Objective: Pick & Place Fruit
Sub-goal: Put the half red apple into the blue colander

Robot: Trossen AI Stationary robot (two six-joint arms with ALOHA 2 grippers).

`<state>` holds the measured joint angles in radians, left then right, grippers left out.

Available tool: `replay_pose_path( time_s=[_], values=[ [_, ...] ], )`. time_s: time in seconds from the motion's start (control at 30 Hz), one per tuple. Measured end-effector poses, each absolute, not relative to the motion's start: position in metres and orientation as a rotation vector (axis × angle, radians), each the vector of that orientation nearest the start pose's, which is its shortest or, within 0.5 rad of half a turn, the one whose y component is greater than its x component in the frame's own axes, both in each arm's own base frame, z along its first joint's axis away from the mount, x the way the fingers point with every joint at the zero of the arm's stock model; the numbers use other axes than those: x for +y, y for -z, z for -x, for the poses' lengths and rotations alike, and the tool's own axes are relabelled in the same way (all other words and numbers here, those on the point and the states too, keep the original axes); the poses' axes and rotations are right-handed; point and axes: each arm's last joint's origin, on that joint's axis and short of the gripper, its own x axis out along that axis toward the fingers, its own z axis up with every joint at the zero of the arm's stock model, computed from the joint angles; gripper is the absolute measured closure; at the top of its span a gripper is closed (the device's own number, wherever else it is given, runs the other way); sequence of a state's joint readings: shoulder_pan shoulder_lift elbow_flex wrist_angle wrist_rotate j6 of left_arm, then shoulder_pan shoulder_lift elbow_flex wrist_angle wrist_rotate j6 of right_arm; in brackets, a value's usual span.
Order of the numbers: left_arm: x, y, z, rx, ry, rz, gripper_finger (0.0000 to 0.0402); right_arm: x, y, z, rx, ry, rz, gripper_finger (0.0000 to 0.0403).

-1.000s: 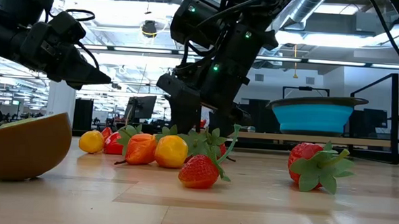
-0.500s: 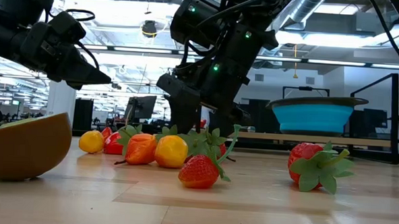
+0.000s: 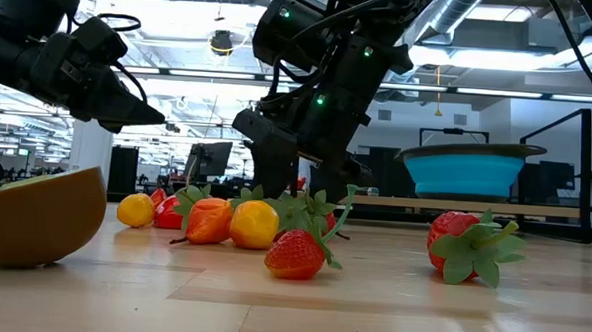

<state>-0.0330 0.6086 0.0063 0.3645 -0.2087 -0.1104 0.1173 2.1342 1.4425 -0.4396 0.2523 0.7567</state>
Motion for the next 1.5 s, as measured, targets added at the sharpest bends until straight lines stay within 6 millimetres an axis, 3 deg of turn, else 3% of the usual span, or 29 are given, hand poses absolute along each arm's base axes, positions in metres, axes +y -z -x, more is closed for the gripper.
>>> replay_pose_path(
  time_s=[0.3,0.63,1.27,1.5],
  values=[
    [0.002,-0.143,-0.133,0.223,-0.187,0.082,0.0401,0.038,-0.13,-0.428,0.991,0.531,-0.474,0.0066],
    [0.002,-0.143,-0.133,0.223,-0.188,0.082,0.0401,0.033,-0.131,-0.427,1.079,0.373,-0.41,0.0067],
    [0.002,-0.143,-0.133,0.223,-0.187,0.082,0.0401,0.033,-0.13,-0.426,1.133,0.139,-0.095,0.0069],
    [0.002,-0.143,-0.133,0.223,-0.187,0.081,0.0401,0.028,-0.13,-0.427,1.131,0.133,-0.082,0.0071]
  ],
)
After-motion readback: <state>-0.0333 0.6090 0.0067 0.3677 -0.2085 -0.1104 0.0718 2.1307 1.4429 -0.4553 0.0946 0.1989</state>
